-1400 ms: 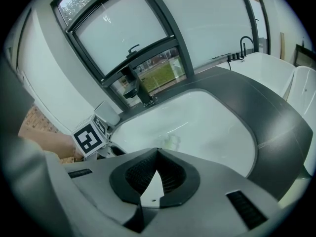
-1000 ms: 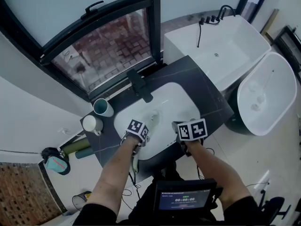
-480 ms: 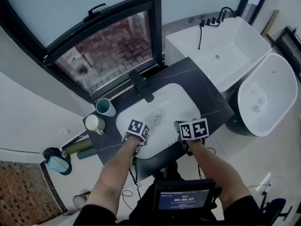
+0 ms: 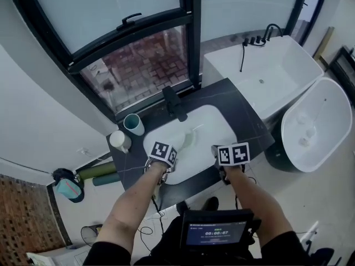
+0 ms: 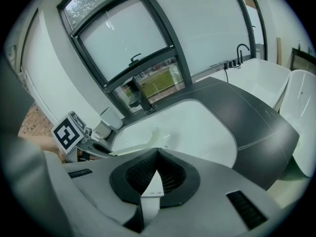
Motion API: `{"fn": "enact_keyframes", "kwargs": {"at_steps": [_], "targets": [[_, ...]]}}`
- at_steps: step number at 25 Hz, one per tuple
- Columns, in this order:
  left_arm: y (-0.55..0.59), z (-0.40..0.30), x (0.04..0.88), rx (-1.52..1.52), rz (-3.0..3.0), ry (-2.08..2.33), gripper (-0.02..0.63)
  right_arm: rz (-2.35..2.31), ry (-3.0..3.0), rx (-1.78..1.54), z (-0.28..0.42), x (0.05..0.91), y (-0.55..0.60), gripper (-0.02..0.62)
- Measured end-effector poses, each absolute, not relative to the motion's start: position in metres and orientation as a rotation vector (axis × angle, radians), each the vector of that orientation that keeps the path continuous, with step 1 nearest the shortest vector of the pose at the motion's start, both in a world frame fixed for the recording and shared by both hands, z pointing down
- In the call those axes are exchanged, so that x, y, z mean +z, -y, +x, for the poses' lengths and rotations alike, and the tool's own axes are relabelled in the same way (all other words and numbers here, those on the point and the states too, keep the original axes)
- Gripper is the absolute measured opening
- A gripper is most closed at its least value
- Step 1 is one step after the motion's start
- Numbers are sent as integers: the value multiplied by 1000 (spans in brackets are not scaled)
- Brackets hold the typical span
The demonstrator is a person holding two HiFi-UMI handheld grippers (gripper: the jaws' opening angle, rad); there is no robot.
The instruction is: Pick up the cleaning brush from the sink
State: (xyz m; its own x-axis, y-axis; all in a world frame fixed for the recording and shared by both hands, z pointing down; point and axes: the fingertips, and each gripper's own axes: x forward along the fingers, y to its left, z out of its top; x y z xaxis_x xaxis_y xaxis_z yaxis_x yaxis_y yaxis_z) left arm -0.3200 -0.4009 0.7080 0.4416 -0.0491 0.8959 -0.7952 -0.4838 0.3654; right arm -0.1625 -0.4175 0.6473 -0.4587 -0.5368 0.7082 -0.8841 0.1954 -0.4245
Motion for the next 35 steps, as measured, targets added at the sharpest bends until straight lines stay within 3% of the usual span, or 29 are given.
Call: {"fn": "enact_keyframes", "kwargs": {"at_steps": [5,15,27,35], "targets": [[360,-293,673,1058,1862,794,55,1249,2148,1125,-138,626,392,-26],[242,-159,588,771,1841,1079,55,965,2241,947,-23,596,294,-26],[75,-90,570,562,1908,1368,57,946,2303,844,36,594,125,-26],[58,4,512,362,1914,1639,57,834,2366,780,125,564,112,-26]]}}
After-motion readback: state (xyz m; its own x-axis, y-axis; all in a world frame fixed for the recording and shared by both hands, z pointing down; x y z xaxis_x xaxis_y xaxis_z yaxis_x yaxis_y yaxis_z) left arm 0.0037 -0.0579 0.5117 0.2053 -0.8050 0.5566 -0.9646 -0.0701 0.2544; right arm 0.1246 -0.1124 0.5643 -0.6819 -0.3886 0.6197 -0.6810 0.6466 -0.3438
